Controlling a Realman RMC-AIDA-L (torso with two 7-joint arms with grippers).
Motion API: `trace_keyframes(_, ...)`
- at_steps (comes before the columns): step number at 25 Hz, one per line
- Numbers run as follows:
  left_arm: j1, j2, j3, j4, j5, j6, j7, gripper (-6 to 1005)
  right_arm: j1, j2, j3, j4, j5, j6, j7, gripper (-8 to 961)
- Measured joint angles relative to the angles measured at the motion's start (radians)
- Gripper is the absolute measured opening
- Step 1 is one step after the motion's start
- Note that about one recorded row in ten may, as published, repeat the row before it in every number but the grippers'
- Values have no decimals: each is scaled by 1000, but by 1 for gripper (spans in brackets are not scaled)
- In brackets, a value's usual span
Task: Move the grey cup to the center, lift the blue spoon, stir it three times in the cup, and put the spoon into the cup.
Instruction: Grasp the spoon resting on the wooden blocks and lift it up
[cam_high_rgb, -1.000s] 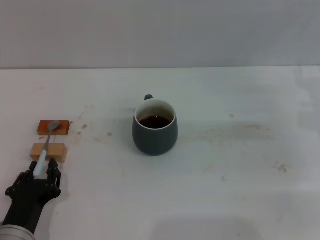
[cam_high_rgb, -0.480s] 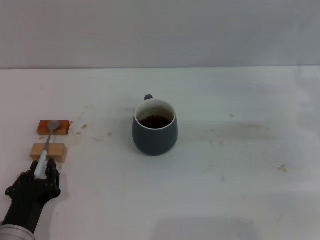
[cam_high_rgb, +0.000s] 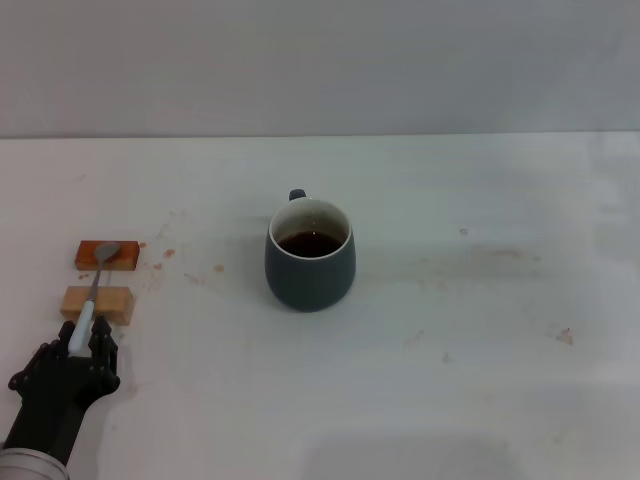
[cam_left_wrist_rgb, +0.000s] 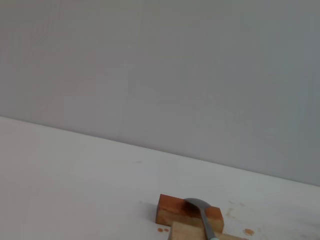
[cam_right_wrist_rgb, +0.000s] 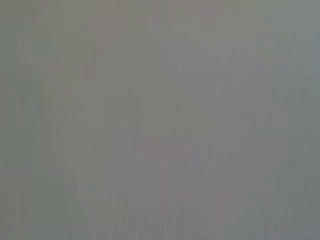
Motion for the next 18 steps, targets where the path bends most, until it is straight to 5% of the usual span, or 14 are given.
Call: trace_keyframes(18, -9, -1, 5, 10, -54, -1, 11, 305, -4, -1, 2, 24, 0, 3, 0, 544)
